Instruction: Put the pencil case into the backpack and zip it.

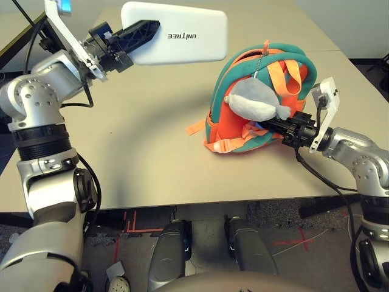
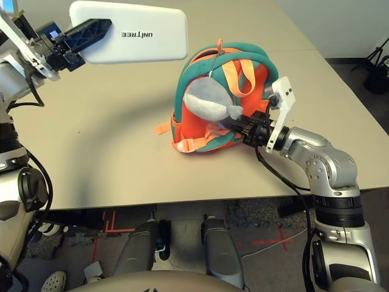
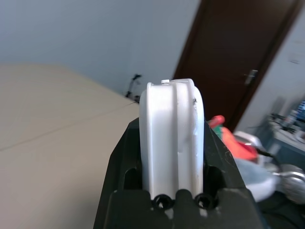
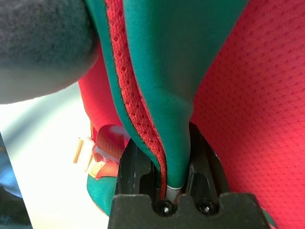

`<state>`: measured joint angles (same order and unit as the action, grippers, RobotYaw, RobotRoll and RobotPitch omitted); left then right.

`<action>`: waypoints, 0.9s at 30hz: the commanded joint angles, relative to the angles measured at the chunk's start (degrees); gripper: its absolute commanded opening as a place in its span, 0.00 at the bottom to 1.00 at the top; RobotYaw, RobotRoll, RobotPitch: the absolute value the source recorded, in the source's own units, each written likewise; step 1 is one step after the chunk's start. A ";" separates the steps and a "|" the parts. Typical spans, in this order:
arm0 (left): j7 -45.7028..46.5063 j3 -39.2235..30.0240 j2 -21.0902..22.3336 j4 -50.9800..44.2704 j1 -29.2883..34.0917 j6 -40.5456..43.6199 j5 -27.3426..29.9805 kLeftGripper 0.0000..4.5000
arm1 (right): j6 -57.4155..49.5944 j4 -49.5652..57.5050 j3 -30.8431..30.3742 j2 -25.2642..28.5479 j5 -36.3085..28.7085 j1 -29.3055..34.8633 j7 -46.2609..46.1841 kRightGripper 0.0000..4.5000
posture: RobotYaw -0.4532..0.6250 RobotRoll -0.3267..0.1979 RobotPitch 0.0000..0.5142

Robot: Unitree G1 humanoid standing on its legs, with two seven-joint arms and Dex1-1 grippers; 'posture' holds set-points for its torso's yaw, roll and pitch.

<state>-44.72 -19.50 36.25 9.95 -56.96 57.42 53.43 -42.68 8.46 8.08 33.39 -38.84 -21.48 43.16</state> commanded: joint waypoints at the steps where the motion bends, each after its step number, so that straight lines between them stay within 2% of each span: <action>1: -2.31 -0.98 0.84 -1.78 -1.49 1.24 2.93 0.28 | -0.75 -1.58 -0.70 0.43 1.36 0.42 -0.47 0.11 | 0.28 0.62 0.28; 16: -3.54 0.71 0.06 -3.60 2.02 2.91 3.65 0.28 | -0.86 -1.63 -0.84 0.31 1.36 0.10 -0.66 0.11 | 0.27 0.62 0.28; 20: -4.80 2.24 0.27 -3.74 3.03 2.51 2.25 0.28 | -0.80 -1.73 -0.91 0.21 1.40 -0.10 -0.66 0.11 | 0.27 0.62 0.28; 27: -9.00 8.77 1.45 -5.49 4.38 -1.10 -2.74 0.28 | -0.55 -2.08 -0.83 0.14 1.78 -0.40 -0.52 0.11 | 0.27 0.62 0.28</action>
<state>-51.57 -13.11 36.93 6.87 -53.15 57.11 52.08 -42.69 7.33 7.95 33.38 -38.04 -22.01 43.02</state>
